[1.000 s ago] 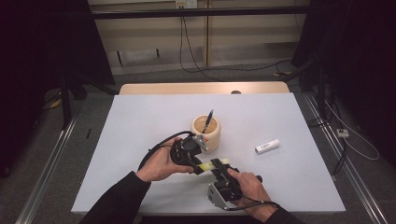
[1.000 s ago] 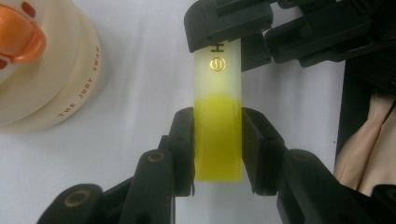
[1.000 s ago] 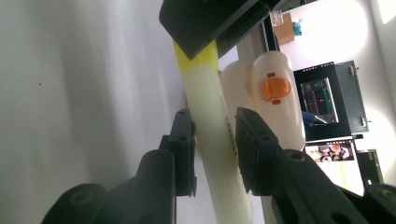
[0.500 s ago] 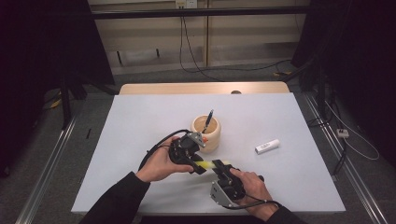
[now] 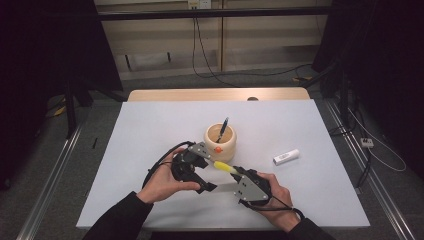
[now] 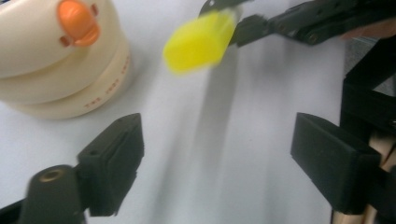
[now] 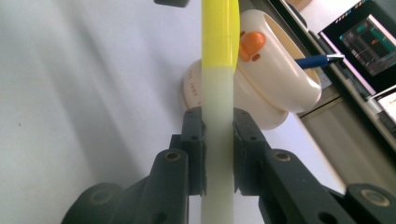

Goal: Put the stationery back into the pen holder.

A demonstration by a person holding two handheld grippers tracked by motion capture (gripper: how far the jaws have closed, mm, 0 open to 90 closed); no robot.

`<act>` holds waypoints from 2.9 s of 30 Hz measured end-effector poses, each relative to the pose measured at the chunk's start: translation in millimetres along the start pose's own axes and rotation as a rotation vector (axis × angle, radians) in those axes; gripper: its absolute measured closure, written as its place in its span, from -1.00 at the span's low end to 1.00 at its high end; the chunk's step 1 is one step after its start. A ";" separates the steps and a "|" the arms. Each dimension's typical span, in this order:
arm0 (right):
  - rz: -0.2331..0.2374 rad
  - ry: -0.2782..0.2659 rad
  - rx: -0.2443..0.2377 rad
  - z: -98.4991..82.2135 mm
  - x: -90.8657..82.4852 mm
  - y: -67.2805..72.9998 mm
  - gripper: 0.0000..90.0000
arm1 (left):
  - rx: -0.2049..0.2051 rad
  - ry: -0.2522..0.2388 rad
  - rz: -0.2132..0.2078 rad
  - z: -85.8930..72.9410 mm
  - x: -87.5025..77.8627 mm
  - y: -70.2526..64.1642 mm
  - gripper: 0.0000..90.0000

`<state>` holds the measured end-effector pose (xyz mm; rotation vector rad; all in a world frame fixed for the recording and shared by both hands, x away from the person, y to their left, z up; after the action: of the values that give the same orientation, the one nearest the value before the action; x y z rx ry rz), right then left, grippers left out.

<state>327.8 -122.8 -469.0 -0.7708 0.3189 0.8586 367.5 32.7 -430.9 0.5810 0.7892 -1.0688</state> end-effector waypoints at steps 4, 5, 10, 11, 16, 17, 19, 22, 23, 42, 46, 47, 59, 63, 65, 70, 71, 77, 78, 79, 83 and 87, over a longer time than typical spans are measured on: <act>0.024 -0.049 0.097 0.6 -2.8 -5.0 0.73 | -0.031 -0.008 0.005 -9.0 -3.2 1.1 -0.76; 0.028 -0.062 0.115 0.9 -3.2 -6.3 0.73 | -0.039 -0.023 -0.006 -10.9 -4.0 0.1 -0.76; 0.036 -0.097 0.215 0.5 -5.3 -13.6 0.73 | -0.071 -0.049 0.034 -24.2 -9.7 5.0 -0.81; 0.037 -0.103 0.232 0.4 -5.7 -14.9 0.73 | -0.120 -0.066 0.071 -26.2 -10.3 7.1 -0.82; 0.039 -0.121 0.263 2.1 -6.3 -21.7 0.73 | -0.176 -0.113 0.126 -41.7 -16.4 16.5 -0.84; 0.041 -0.130 0.272 3.0 -6.2 -23.4 0.73 | -0.186 -0.124 0.139 -44.3 -17.9 18.7 -0.84; 0.041 -0.141 0.284 5.0 -6.7 -27.2 0.73 | -0.215 -0.162 0.181 -48.6 -22.0 23.1 -0.84; 0.048 -0.174 0.327 8.5 -8.3 -34.7 0.73 | -0.239 -0.188 0.184 -58.2 -26.4 27.4 -0.84; 0.046 -0.182 0.341 9.3 -9.1 -37.7 0.73 | -0.245 -0.193 0.191 -61.7 -27.0 28.1 -0.84; 0.041 -0.360 0.521 29.0 -14.7 -84.2 0.73 | -0.306 -0.301 0.248 -106.1 -31.2 27.8 -0.84; 0.041 -0.404 0.545 38.9 -11.5 -94.4 0.73 | -0.338 -0.279 0.252 -110.4 -28.1 30.0 -0.84; 0.040 -0.407 0.551 40.5 -10.0 -96.6 0.73 | -0.335 -0.268 0.248 -111.3 -26.2 29.8 -0.84; 0.035 -0.396 0.579 45.5 11.2 -119.6 0.73 | -0.338 -0.253 0.236 -111.6 -22.6 29.4 -0.84; 0.040 -0.417 0.589 53.6 15.8 -125.3 0.73 | -0.337 -0.263 0.238 -111.2 -24.1 29.7 -0.84; 0.055 -0.424 0.605 55.4 20.4 -125.5 0.73 | -0.337 -0.274 0.242 -111.2 -26.6 30.7 -0.84; 0.073 -0.419 0.608 55.7 31.5 -121.4 0.73 | -0.355 -0.285 0.251 -112.2 -28.5 33.2 -0.84; 0.071 -0.416 0.609 54.6 33.4 -121.8 0.73 | -0.356 -0.284 0.249 -112.2 -28.4 32.9 -0.84; 0.053 -0.420 0.661 45.4 45.4 -127.0 0.73 | -0.351 -0.282 0.248 -112.4 -28.3 32.4 -0.84; 0.054 -0.419 0.668 44.5 47.1 -126.6 0.73 | -0.352 -0.282 0.250 -112.5 -28.4 32.8 -0.84; 0.055 -0.421 0.668 44.5 48.5 -125.9 0.73 | -0.352 -0.281 0.250 -112.6 -28.1 33.1 -0.84; 0.060 -0.423 0.668 45.2 53.9 -122.3 0.73 | -0.354 -0.276 0.245 -112.7 -27.3 32.6 -0.84; 0.064 -0.408 0.678 40.2 59.3 -118.3 0.73 | -0.347 -0.272 0.239 -112.5 -26.6 31.0 -0.84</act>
<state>455.0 -109.2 -416.7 0.0482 0.2470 0.8716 357.6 143.3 -475.5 0.2207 0.6289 -0.7484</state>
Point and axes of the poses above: each handheld gripper's, and its own axes: x roughly forward along the jaws, z roughly out of its top, y roughly to its left, the point moved 6 cm from there along x, roughly forward along the jaws, and after that the axes turned 14 degrees about z, right-handed, at the moved point
